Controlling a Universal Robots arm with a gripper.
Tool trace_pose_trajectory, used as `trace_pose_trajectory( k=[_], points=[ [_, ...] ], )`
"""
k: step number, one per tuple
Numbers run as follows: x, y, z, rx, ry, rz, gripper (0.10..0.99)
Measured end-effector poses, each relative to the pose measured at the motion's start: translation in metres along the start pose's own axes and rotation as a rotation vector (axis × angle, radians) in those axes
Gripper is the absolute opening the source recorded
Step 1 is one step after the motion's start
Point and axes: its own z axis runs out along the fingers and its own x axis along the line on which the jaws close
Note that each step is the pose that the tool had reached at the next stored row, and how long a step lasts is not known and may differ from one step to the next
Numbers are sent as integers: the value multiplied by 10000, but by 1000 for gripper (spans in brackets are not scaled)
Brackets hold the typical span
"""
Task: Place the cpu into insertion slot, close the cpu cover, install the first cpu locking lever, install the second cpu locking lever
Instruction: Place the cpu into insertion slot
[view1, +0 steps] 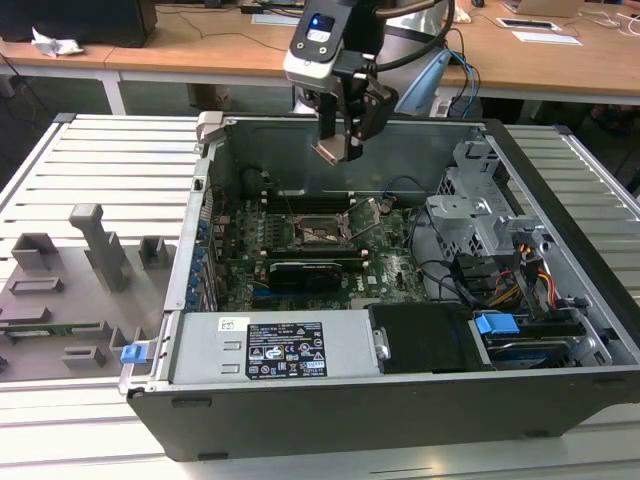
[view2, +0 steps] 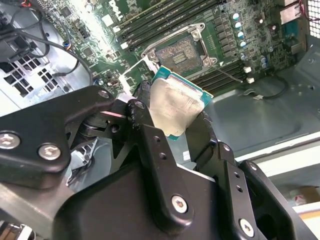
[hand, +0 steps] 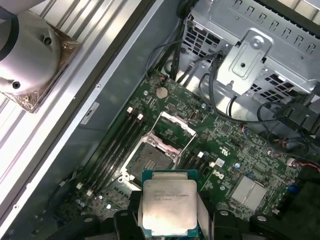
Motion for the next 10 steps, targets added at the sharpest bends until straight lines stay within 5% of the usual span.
trace_pose_trajectory(
  k=[10],
  points=[
    [0, -1, 12, -9, -45, 494, 525]
  ],
)
